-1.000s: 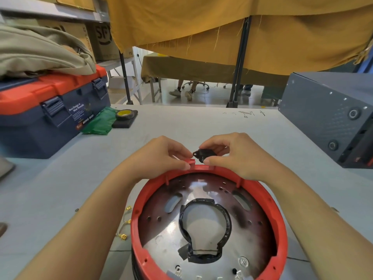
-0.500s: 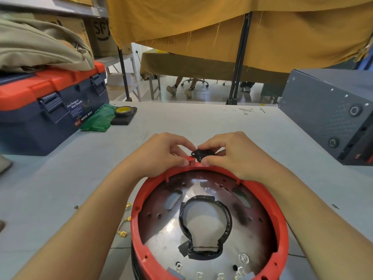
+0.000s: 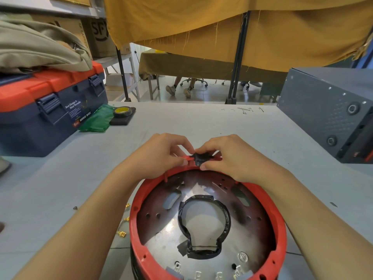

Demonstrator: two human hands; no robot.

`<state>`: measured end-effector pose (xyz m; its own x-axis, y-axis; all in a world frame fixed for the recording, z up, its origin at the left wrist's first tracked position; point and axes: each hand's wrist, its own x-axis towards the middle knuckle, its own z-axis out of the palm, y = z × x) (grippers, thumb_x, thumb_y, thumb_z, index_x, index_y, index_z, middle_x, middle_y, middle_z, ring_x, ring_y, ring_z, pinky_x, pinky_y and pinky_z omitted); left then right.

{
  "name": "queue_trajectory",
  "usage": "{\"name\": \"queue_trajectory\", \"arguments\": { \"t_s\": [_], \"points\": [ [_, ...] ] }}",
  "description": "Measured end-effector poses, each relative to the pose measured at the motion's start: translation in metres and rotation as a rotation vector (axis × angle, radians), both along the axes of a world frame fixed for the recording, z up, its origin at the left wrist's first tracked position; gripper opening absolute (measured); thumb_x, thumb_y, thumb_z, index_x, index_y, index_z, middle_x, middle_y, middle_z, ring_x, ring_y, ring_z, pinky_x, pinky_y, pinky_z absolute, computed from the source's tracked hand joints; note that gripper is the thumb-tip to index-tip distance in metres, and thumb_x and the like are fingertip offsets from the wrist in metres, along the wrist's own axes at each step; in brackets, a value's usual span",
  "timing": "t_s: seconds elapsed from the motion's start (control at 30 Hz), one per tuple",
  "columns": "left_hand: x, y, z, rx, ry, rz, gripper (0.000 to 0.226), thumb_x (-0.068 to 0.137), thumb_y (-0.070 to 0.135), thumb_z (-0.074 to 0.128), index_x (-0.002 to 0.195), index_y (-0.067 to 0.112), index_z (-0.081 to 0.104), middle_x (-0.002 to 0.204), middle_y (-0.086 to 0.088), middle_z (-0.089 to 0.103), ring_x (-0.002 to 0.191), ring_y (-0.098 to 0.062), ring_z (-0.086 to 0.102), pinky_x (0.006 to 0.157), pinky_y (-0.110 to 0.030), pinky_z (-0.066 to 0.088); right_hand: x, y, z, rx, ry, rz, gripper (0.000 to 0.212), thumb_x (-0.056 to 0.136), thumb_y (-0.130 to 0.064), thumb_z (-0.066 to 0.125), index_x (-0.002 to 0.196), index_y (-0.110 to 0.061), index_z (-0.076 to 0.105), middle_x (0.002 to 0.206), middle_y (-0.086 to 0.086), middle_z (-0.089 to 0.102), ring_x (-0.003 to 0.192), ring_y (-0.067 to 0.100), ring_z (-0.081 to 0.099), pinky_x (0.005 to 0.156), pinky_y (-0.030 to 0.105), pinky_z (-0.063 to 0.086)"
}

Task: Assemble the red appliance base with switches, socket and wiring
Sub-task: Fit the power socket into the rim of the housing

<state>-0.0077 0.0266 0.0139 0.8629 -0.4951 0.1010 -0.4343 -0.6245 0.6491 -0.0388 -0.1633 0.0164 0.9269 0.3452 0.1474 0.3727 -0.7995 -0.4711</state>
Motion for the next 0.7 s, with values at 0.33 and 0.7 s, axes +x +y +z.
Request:
{"name": "queue_trajectory", "arguments": {
  "t_s": [0.33,0.7],
  "points": [
    [-0.005,-0.001,0.003,0.133,-0.11,-0.089,0.031,0.084,0.028,0.066,0.11,0.043,0.06,0.103,0.007,0.067,0.085,-0.002,0.065,0.084,-0.028,0.053,-0.006,-0.02,0.015,-0.125,0.087,0.049,0.037,0.087,-0.029,0.067,0.123,-0.033,0.061,0.119,-0.012,0.065,0.099,-0.005,0.052,0.083,0.006,0.037],
    [-0.006,-0.005,0.0,0.287,-0.22,-0.086,0.033,0.08,0.031,0.067,0.111,0.036,0.057,0.106,-0.001,0.067,0.102,-0.017,0.059,0.086,-0.034,0.048,-0.005,-0.017,0.011,-0.184,0.111,-0.032,0.04,0.086,-0.03,0.066,0.125,-0.039,0.059,0.123,0.0,0.061,0.101,0.016,0.058,0.09,0.032,0.048]
  ]
}}
